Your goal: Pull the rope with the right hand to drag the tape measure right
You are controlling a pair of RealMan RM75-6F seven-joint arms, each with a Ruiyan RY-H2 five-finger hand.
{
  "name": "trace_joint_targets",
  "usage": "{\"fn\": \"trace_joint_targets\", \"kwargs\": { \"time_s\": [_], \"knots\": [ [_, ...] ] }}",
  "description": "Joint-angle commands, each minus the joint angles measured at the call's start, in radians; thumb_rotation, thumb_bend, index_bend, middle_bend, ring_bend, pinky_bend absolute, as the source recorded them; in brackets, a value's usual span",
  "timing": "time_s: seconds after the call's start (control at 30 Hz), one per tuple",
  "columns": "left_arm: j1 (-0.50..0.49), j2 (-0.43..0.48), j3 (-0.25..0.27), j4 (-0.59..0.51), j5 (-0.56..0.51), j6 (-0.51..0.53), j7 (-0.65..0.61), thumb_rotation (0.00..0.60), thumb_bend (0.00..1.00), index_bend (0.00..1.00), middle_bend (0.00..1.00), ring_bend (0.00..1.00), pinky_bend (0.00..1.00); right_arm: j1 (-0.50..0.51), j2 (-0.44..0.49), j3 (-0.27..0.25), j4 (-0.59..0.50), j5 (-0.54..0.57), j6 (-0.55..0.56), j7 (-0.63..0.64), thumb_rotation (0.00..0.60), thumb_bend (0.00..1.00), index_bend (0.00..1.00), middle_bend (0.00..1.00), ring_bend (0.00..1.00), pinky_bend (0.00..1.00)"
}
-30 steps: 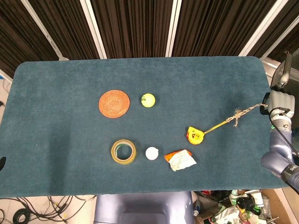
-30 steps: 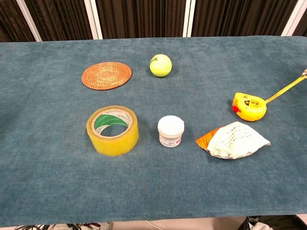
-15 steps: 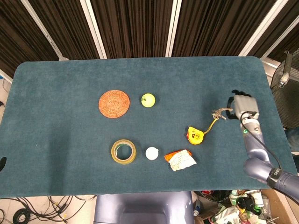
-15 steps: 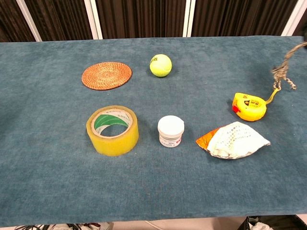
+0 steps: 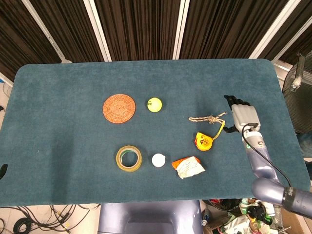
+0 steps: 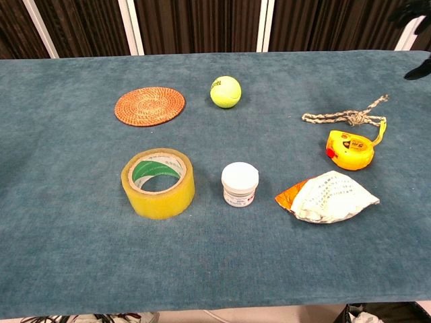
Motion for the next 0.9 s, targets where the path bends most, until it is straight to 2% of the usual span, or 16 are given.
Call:
{"fn": "trace_joint_targets", "kwargs": {
  "time_s": [0.03,0.1,0.2,0.47,0.53,0.63,0.9],
  "knots": [
    [0.001,0.0,0.0,-0.002,0.003,0.004,-0.001,0.6,0.31,0.08,0.0,0.0,0.0,-0.151,0.102,-0.065,-0.186,-0.182,0.161,0.073,0.6,0.12,0.0,0.04,0.11,0.16],
    [0.003,0.001,0.001,-0.004,0.006,0.008,-0.001,0.6,0.31,0.08,0.0,0.0,0.0,-0.262,0.109,-0.141,-0.241,-0.369,0.298,0.099,0.6,0.12,0.0,0.04,0.11,0.16],
    [0.004,0.002,0.002,-0.007,0.011,0.012,-0.003,0.6,0.31,0.08,0.0,0.0,0.0,-0.381,0.076,-0.231,-0.227,-0.566,0.437,0.129,0.6,0.12,0.0,0.04,0.1,0.16],
    [0.008,0.008,0.006,-0.019,0.012,0.009,-0.023,0.6,0.31,0.08,0.0,0.0,0.0,-0.579,-0.018,-0.352,-0.105,-0.83,0.671,0.16,0.6,0.11,0.0,0.03,0.08,0.16],
    [0.007,0.016,0.011,-0.031,0.01,-0.003,-0.04,0.6,0.31,0.08,0.0,0.0,0.0,-0.627,-0.049,-0.375,-0.061,-0.898,0.726,0.151,0.6,0.11,0.0,0.03,0.08,0.16],
    [0.007,0.023,0.014,-0.038,0.013,-0.006,-0.039,0.6,0.31,0.08,0.0,0.0,0.0,-0.666,-0.064,-0.396,-0.028,-0.954,0.745,0.154,0.6,0.11,0.0,0.03,0.08,0.16],
    [0.008,0.023,0.018,-0.032,0.016,-0.008,-0.031,0.6,0.31,0.08,0.0,0.0,0.0,-0.713,-0.09,-0.368,0.03,-0.994,0.744,0.186,0.6,0.11,0.0,0.03,0.08,0.16]
  ]
}}
